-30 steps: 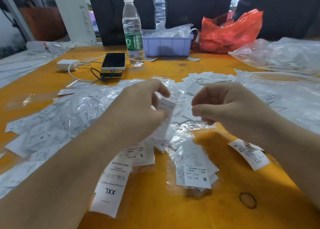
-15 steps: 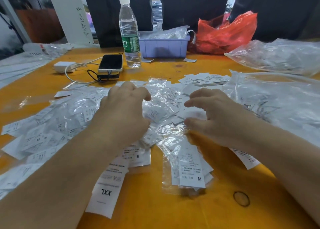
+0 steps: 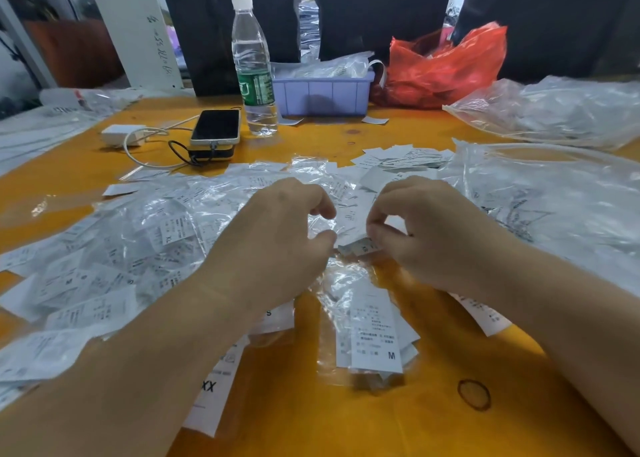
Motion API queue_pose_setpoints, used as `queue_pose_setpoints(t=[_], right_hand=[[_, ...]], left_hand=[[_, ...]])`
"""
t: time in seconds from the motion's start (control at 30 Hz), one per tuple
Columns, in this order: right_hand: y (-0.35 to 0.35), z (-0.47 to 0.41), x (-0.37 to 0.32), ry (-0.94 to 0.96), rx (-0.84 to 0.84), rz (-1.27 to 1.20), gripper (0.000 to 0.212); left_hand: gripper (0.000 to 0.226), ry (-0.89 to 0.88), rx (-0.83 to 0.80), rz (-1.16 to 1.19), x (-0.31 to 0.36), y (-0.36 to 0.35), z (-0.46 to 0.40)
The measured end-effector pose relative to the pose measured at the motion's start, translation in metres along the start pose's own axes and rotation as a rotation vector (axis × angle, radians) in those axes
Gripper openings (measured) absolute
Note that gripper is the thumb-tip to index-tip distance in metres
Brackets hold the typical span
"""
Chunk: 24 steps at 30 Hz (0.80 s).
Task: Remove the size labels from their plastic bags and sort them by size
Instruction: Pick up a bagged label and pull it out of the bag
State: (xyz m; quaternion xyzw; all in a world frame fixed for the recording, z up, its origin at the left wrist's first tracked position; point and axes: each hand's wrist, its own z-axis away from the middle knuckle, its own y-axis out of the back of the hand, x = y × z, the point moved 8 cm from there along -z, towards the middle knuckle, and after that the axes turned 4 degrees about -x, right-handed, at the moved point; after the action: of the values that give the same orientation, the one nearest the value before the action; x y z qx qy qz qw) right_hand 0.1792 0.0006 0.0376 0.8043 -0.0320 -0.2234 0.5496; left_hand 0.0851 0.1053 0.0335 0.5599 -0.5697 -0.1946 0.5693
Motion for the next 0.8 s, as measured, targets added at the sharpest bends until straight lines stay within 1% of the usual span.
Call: queue_pose_setpoints(t=[0.13, 0.27, 0.33, 0.43, 0.63, 0.8], right_hand=[[0.016, 0.003, -0.012, 0.094, 0.138, -0.081, 0.011], [0.018, 0.006, -0.016, 0.121, 0.162, -0.161, 0.009], [0.019, 0.007, -0.017, 0.123, 0.176, -0.204, 0.007], [0.02, 0.007, -0.016, 0.113, 0.165, -0.303, 0.007], [0.014, 0.006, -0.013, 0.072, 0.091, -0.433, 0.009], [0.017, 0.008, -0.013, 0.073, 0.118, -0.322, 0.013]], left_hand=[[0.017, -0.009, -0.061, 0.05, 0.002, -0.009, 0.001], [0.006, -0.024, -0.07, 0.124, 0.006, -0.009, 0.001], [0.007, -0.045, -0.043, 0.163, 0.009, -0.007, 0.002], [0.009, -0.092, -0.001, 0.211, 0.015, -0.001, 0.004], [0.007, -0.148, 0.08, 0.166, 0.018, 0.008, 0.005], [0.008, -0.109, 0.125, 0.124, 0.015, 0.013, 0.004]])
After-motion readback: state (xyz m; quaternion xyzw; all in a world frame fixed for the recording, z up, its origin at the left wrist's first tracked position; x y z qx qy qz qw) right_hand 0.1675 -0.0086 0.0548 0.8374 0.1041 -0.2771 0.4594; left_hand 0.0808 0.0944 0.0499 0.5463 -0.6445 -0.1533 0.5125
